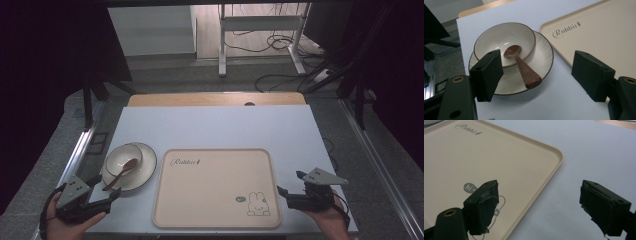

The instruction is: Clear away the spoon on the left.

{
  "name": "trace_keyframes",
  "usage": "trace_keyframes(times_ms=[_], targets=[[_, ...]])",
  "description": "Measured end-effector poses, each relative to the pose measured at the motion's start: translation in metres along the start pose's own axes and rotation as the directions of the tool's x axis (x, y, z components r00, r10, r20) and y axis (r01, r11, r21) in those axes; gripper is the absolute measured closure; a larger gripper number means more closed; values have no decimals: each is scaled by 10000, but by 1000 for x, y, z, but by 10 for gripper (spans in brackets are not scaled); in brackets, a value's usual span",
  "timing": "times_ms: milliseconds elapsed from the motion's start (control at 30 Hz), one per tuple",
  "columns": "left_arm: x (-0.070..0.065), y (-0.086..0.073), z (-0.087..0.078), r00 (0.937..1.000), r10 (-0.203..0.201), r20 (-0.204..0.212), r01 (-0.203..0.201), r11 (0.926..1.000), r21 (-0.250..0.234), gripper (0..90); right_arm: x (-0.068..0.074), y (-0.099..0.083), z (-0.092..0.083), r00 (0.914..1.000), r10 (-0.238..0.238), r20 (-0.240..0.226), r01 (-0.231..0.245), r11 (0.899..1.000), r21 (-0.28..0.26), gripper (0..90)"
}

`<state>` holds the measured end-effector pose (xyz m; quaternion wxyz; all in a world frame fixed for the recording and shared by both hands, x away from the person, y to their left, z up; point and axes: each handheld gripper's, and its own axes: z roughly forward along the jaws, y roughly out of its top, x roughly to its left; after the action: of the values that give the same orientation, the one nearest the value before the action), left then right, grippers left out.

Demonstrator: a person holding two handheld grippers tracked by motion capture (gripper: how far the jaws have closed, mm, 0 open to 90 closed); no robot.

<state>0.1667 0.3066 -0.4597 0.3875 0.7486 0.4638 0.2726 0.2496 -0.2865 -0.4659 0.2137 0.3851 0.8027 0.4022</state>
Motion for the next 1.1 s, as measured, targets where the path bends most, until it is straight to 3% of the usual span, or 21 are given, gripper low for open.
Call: trace_keyframes(times_ms=[500, 867, 1100], targets=[[8, -17, 17, 9992, 134, -379, -125, 9996, 258, 311, -1, -1, 0, 9999, 35, 98, -36, 9999, 99, 162], [7, -17, 19, 9958, 592, -699, -585, 9982, 116, 512, 0, -2, 1, 9999, 4, 102, -5, 9999, 156, 163], [5, -17, 21, 9931, 866, -796, -862, 9962, 83, 595, 0, -2, 2, 9999, -51, 114, 49, 9998, 179, 163]])
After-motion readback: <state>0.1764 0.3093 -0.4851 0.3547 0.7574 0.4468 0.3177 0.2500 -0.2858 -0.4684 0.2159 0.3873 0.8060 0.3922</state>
